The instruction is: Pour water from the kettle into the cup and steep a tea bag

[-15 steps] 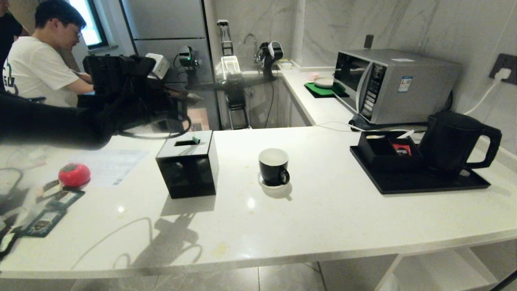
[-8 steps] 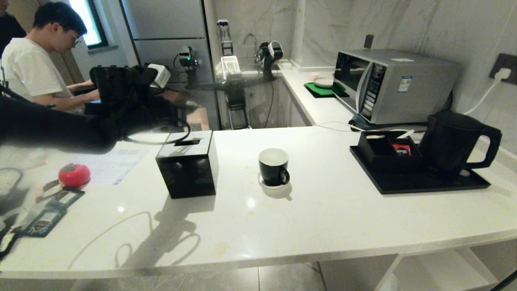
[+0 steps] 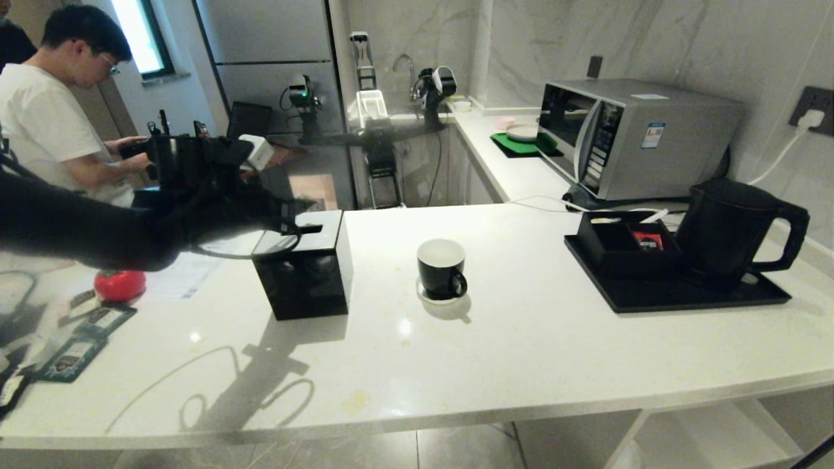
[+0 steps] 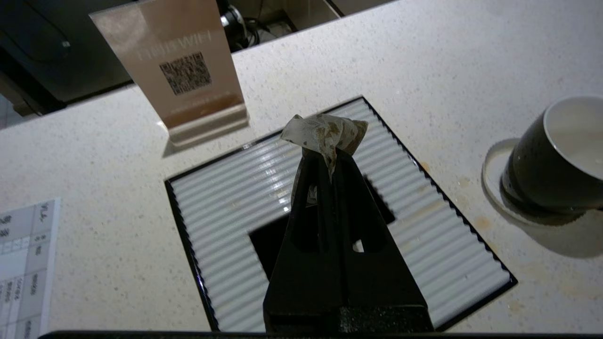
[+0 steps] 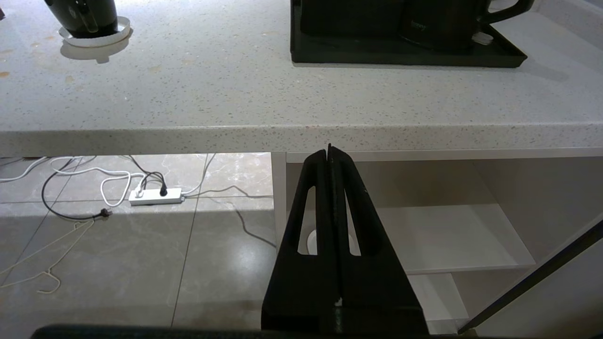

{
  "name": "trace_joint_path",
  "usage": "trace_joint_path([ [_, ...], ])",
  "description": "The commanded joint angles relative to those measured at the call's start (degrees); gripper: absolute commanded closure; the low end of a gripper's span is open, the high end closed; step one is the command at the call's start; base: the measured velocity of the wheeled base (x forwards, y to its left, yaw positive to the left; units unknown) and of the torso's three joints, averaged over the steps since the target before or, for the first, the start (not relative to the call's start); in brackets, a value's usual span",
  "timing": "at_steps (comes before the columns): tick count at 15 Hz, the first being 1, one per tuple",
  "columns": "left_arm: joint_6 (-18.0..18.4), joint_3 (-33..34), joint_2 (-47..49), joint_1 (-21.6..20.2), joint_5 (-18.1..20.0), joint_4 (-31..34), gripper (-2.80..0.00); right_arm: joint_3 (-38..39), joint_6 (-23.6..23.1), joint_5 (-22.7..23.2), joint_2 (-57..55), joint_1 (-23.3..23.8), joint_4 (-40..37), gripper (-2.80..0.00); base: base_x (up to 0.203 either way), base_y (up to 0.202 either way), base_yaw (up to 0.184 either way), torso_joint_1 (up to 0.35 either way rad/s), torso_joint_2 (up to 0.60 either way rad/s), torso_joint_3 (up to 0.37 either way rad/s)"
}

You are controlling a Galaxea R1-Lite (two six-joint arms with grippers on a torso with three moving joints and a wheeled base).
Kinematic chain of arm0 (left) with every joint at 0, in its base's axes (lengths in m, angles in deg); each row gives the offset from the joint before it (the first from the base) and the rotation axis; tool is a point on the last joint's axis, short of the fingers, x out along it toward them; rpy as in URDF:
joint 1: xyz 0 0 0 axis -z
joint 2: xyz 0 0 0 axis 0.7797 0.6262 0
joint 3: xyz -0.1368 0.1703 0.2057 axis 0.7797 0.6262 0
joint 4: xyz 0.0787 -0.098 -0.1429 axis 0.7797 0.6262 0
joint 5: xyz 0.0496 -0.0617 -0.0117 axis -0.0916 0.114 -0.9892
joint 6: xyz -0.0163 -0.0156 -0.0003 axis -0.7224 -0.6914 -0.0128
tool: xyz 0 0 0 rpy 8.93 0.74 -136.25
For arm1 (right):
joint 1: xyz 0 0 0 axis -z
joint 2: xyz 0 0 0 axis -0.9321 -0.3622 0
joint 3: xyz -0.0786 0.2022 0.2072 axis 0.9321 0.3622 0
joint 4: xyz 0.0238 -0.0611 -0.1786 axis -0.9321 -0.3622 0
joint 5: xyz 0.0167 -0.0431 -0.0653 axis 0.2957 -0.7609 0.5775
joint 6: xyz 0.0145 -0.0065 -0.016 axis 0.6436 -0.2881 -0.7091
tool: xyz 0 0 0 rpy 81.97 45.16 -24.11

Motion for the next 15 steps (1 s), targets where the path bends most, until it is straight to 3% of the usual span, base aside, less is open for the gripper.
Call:
trace_joint_path([
  [1,0.1,2.9,-1.2,0.0,0.0,-0.4,0.0,0.0,0.0,0.0,0.0,0.0,0.0,0.0,0.0,0.0,0.0,0.0,0.0,0.0],
  [14,0.3,6.5,-0.8,-1.1,0.0,-0.5,0.0,0.0,0.0,0.0,0.0,0.0,0.0,0.0,0.0,0.0,0.0,0.0,0.0,0.0],
  [15,0.2,6.5,-0.7,-1.1,0.1,-0.5,-2.8,0.0,0.0,0.0,-0.1,0.0,0.0,0.0,0.0,0.0,0.0,0.0,0.0,0.0],
])
